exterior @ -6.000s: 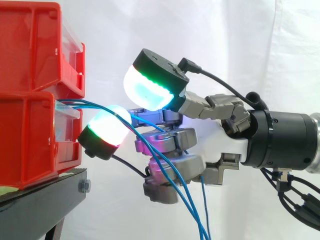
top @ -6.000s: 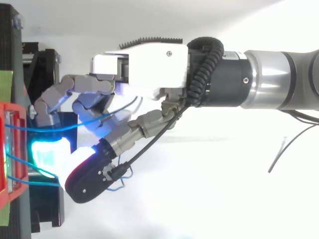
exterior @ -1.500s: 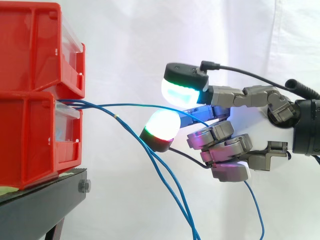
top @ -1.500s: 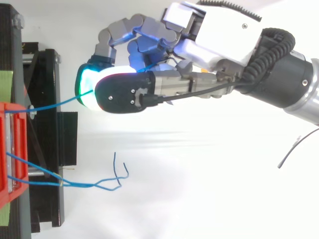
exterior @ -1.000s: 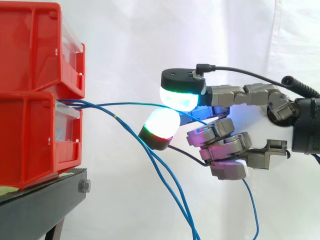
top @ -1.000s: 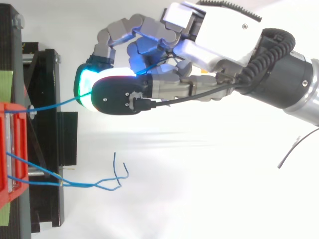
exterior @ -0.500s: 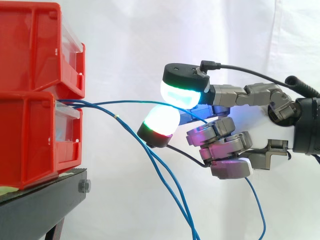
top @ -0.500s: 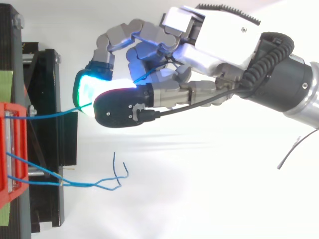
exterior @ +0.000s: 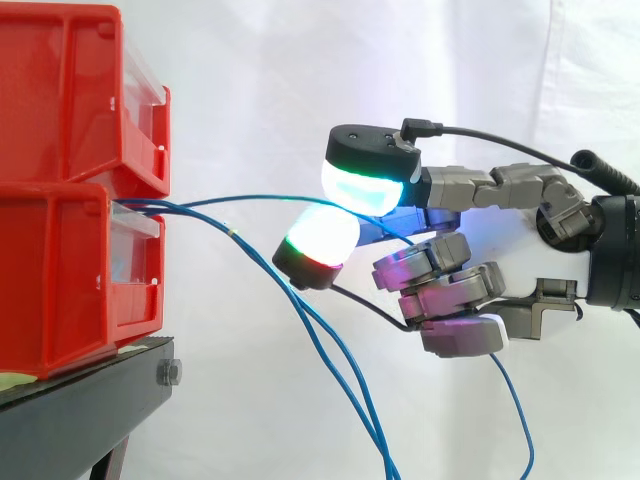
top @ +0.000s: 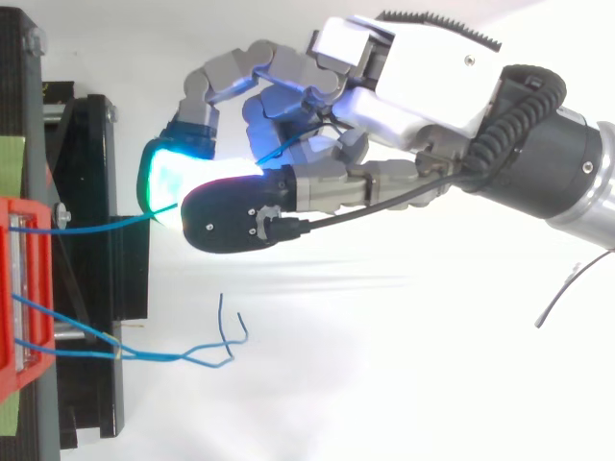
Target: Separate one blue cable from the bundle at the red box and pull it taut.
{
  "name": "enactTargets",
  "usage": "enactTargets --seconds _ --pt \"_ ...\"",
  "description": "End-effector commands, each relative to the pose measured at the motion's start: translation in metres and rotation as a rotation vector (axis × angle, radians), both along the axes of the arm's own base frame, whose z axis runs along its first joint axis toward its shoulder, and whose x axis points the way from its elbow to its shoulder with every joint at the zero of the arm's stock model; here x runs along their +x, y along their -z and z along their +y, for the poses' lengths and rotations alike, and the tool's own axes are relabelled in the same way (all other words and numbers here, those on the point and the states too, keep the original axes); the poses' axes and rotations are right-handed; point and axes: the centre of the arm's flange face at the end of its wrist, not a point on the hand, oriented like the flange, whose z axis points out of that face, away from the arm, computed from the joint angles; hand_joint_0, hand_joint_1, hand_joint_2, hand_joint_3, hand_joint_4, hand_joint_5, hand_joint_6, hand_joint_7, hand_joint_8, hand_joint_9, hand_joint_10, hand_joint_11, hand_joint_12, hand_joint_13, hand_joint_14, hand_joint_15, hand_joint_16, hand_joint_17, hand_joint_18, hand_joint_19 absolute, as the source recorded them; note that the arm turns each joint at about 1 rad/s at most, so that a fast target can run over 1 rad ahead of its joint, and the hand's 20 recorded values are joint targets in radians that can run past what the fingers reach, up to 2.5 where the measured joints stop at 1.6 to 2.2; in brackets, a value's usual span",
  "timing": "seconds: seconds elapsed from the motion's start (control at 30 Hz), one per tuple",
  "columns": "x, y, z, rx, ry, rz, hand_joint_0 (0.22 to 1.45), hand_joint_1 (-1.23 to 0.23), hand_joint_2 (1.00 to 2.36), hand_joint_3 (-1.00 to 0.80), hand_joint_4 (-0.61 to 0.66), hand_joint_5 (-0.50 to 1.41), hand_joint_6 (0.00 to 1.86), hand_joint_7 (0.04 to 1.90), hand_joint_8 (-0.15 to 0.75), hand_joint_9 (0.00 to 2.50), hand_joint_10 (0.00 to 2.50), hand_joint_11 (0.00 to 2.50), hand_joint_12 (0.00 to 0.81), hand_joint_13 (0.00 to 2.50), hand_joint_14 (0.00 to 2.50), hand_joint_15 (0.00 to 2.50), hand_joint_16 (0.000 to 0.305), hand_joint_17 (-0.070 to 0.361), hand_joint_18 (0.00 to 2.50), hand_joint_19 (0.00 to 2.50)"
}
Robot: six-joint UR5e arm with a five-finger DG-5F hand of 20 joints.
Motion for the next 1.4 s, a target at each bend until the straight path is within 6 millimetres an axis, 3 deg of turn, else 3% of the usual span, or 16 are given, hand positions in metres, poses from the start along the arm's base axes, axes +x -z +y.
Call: enactTargets --seconds 0.0,0.43,0.97,1.37 --pt "0.0000 0.0000 0.0001 0.003 -0.001 -0.001 0.62 -0.75 1.03 0.00 -0.05 -0.21 0.86 1.04 0.344 0.65 2.50 2.50 0.548 1.45 2.50 1.63 0.060 0.135 1.64 1.04" --pt "0.0001 0.0001 0.0008 0.059 -0.015 -0.017 0.67 -0.84 1.03 0.00 -0.20 -0.20 0.87 1.05 0.285 0.48 2.50 2.50 0.480 1.16 2.50 1.68 0.053 0.119 1.38 1.23" --pt "-0.0026 0.0045 0.0055 0.091 -0.072 0.018 0.65 -0.86 1.03 0.10 -0.21 -0.18 0.87 1.12 0.279 0.30 2.50 2.50 0.446 0.82 2.50 1.68 0.048 0.107 1.07 1.11" --pt "-0.0064 0.0094 0.0064 0.183 -0.142 0.046 0.65 -0.86 1.03 0.12 -0.21 -0.18 0.87 1.12 0.279 0.29 2.50 2.50 0.445 0.79 2.50 1.65 0.048 0.109 1.03 1.06"
